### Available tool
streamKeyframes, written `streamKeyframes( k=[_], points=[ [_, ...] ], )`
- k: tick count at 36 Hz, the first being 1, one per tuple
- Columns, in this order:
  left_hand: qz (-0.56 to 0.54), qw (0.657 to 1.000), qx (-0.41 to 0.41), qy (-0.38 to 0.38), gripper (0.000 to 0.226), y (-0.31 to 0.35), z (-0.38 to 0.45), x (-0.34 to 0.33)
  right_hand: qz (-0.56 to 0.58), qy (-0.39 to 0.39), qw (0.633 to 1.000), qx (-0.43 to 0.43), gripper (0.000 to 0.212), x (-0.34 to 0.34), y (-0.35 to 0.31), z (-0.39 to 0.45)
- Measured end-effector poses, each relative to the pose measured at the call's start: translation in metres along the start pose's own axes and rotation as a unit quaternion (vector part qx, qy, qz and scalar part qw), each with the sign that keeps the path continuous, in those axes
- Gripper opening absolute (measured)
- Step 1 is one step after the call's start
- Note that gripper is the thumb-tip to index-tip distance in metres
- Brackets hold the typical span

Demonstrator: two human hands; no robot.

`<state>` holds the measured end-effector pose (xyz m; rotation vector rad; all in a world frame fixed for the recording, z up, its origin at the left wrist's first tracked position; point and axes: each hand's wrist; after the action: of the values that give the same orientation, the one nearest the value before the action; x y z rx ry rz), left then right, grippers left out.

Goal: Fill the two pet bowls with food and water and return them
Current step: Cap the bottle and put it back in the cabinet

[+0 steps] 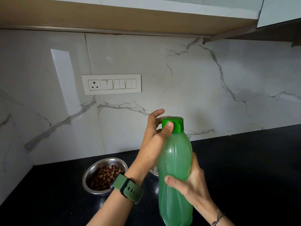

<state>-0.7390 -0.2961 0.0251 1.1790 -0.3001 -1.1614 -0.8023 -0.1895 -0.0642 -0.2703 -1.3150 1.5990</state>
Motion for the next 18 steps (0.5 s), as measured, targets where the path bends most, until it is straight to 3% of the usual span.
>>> streamKeyframes(
  k=[2, 6, 8, 18],
  points=[
    [0.059, 0.998, -0.008, -0.011, 0.034, 0.002, -0.003, -0.003, 0.008, -0.001, 1.0, -0.002, 0.074, -0.001, -0.001, -0.002],
    [0.197, 0.98, -0.041, -0.004, 0.058, 0.004, -0.005, -0.01, 0.021, -0.006, 1.0, 0.006, 0.078, -0.003, -0.004, -0.004],
    [0.224, 0.974, -0.038, 0.01, 0.054, 0.01, -0.002, -0.01, 0.03, -0.02, 0.999, 0.021, 0.08, -0.002, -0.006, -0.004],
    [0.155, 0.987, -0.025, -0.028, 0.044, 0.039, 0.022, -0.014, 0.054, -0.081, 0.989, 0.114, 0.088, 0.023, -0.035, 0.02]
  ],
)
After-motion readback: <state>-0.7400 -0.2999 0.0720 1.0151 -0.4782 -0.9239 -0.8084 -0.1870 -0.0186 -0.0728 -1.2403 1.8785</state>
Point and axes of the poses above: each hand's wrist, its own z-axis towards the middle knuckle, its own x-axis out of the back of the hand, y = z × x, and after that the axes turned 15 degrees about -z, right-handed
